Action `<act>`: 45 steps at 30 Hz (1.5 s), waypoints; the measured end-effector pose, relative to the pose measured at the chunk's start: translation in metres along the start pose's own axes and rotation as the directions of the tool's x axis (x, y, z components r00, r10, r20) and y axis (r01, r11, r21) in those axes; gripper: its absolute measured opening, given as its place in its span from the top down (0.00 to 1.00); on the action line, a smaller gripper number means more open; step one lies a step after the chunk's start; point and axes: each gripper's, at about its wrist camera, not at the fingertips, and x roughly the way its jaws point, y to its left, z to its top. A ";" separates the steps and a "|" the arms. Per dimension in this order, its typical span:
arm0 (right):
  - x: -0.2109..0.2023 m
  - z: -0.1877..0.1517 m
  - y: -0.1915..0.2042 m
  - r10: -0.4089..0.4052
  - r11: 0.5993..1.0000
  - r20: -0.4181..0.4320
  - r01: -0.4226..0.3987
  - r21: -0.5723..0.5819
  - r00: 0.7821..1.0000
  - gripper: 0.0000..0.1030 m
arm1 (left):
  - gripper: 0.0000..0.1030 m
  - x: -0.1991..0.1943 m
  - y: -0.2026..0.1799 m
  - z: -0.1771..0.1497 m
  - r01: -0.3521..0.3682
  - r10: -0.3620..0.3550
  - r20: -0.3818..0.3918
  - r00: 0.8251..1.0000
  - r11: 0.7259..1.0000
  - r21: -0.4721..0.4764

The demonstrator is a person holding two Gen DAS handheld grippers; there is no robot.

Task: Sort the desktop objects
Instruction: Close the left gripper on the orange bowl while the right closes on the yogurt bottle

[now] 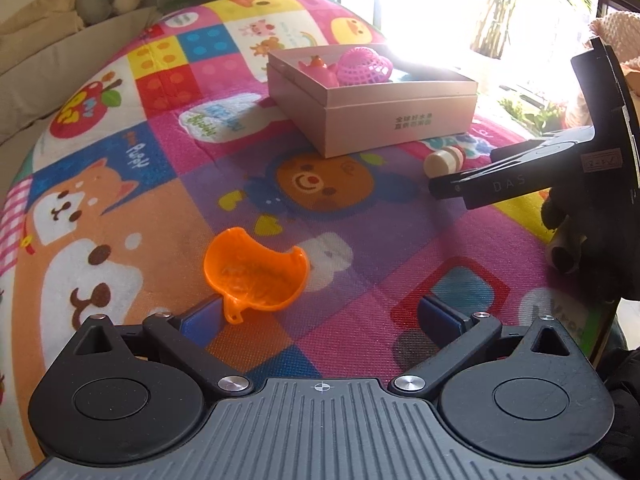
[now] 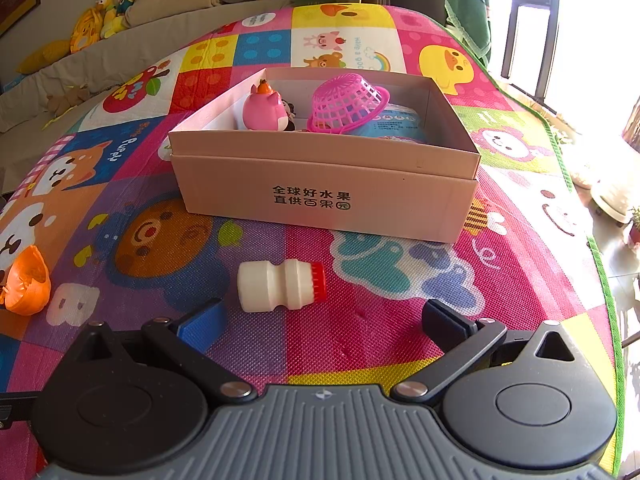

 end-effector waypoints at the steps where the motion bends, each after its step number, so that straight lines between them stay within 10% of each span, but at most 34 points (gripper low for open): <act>1: 0.000 0.000 0.000 0.000 1.000 0.000 0.000 0.000 1.000 0.00 | 0.00 -0.002 0.002 0.001 -0.006 0.006 0.005 1.000 1.000 0.003; 11: 0.000 0.000 0.000 0.000 1.000 0.000 0.000 0.000 1.000 0.00 | 0.00 -0.003 0.027 0.012 -0.092 0.093 0.059 0.994 0.996 -0.022; 28: 0.001 0.000 0.000 0.000 1.000 0.001 0.000 0.001 1.000 0.00 | 0.00 -0.001 0.005 0.003 0.070 -0.069 0.059 0.996 0.997 -0.022; 41: 0.001 -0.001 0.000 0.000 1.000 0.001 0.000 0.001 1.000 0.00 | 0.00 0.006 0.017 0.007 -0.057 0.058 0.085 0.995 0.998 -0.007; 45: 0.001 -0.001 0.000 0.000 1.000 0.001 0.000 0.001 1.000 0.00 | 0.21 0.010 0.025 0.008 -0.065 0.068 0.077 0.995 0.997 -0.039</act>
